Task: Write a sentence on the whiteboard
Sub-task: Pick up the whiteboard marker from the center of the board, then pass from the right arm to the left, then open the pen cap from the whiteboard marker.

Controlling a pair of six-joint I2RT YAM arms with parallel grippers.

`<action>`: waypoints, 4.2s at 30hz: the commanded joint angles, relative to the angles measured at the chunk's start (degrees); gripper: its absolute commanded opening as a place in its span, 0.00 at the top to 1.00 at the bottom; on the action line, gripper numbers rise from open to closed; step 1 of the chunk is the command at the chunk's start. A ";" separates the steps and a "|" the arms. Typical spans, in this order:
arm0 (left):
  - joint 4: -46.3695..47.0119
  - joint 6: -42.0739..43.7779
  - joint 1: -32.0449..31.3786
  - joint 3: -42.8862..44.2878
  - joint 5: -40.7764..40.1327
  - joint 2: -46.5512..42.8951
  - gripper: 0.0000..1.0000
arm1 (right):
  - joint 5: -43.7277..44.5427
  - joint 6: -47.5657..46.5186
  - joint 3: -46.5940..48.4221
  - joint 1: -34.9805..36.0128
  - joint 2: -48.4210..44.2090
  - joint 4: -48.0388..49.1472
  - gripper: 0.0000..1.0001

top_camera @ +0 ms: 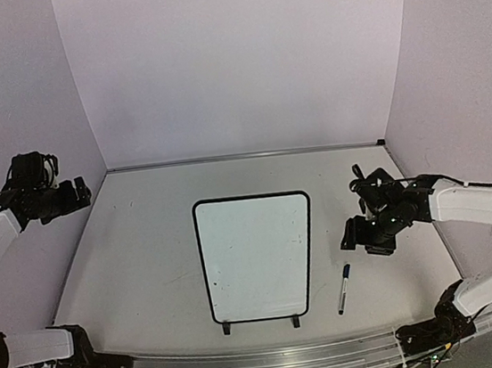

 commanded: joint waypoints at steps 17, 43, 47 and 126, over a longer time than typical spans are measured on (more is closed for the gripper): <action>1.99 1.81 -0.03 -1.20 4.45 -2.23 0.01 | 0.62 10.01 -1.75 10.94 16.22 3.13 0.71; -3.97 -13.10 -7.74 11.17 33.14 -1.50 0.06 | 21.03 -7.67 16.03 11.19 -8.16 -8.76 1.00; -5.70 -16.14 -14.48 18.58 33.83 0.92 0.07 | 15.79 -18.86 28.37 11.50 -8.07 -8.80 1.00; 62.99 -47.38 -46.71 4.44 21.97 2.85 1.00 | -5.49 -10.70 27.15 27.18 1.76 52.60 0.09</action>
